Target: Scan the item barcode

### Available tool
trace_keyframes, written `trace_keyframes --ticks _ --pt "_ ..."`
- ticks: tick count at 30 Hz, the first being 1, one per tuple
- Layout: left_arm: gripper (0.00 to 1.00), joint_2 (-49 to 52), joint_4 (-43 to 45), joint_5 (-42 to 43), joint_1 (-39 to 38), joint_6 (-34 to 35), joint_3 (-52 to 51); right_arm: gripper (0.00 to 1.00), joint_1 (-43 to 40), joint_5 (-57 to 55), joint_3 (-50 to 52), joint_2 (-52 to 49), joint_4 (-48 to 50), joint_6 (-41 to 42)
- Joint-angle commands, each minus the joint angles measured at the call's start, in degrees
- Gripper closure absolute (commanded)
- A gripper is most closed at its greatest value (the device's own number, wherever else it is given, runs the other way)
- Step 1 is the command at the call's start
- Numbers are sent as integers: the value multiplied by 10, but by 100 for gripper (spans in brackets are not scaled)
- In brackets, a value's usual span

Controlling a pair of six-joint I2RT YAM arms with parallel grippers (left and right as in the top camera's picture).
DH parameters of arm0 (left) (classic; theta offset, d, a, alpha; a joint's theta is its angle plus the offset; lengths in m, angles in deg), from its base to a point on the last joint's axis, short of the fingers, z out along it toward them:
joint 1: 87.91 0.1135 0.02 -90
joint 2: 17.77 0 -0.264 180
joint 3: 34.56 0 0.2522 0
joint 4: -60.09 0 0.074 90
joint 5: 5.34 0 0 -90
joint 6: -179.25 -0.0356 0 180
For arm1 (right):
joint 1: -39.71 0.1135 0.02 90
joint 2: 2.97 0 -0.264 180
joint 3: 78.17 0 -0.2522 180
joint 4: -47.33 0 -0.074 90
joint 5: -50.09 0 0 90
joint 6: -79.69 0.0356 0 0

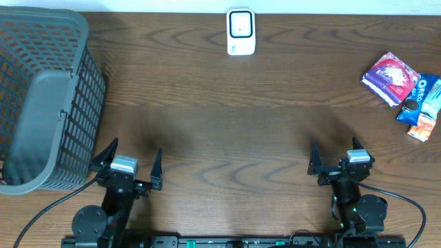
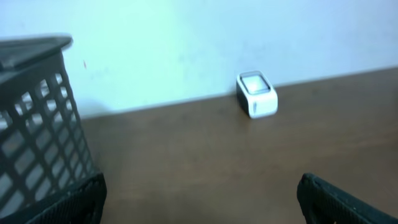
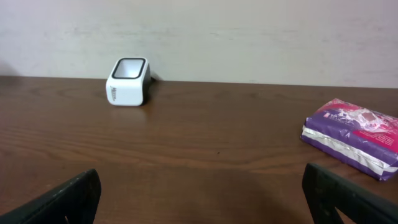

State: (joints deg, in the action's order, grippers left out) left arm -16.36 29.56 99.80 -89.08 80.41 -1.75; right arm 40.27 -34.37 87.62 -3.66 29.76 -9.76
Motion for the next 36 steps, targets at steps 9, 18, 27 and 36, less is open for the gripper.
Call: trace_keyframes --ticks 9,18,27,36 --pt "2 -13 166 9 29 24 -111 1 7 0 1 4 -2 -8" --pt "2 -13 281 2 41 38 -187 1 7 0 1 4 -2 -8" --pt "2 -13 242 -69 41 120 -188 1 7 -1 1 4 -2 -8" --pt "2 -13 133 -75 41 112 -188 1 7 0 1 4 -2 -8"
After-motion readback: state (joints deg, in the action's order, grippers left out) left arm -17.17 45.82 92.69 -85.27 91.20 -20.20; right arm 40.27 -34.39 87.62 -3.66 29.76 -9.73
